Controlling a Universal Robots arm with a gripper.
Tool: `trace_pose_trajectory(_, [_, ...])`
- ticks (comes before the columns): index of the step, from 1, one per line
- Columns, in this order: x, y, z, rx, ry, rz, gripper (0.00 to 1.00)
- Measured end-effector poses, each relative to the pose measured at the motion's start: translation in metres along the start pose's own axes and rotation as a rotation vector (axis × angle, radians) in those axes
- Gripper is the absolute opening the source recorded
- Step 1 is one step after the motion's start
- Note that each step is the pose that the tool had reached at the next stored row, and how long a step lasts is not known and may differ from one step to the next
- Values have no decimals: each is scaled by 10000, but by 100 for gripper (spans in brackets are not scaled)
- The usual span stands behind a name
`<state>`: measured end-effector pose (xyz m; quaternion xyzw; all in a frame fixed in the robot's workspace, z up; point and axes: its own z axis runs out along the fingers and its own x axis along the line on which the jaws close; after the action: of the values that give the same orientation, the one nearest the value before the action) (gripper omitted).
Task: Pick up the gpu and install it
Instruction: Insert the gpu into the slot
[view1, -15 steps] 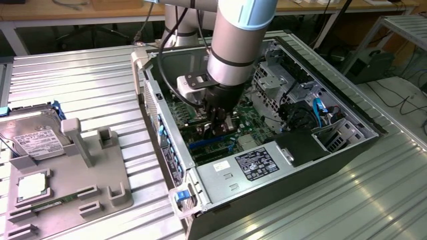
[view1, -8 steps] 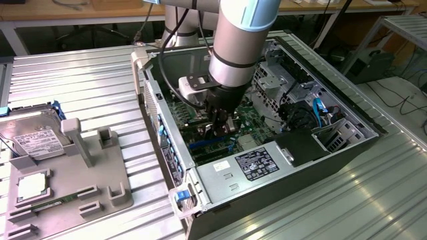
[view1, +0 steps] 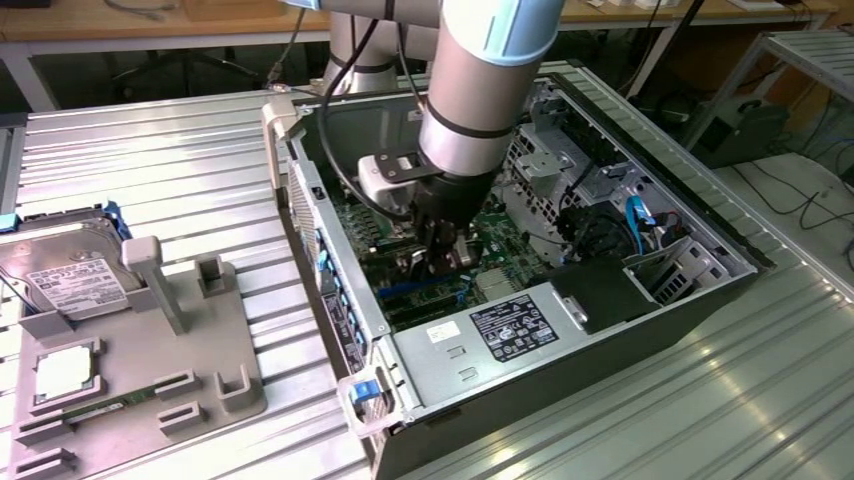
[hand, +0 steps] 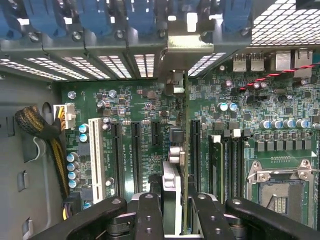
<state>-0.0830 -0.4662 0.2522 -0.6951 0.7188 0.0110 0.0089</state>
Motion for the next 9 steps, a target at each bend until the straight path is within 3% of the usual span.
trace_pose_trajectory(9, [-1,41,4,2,-2,32,28])
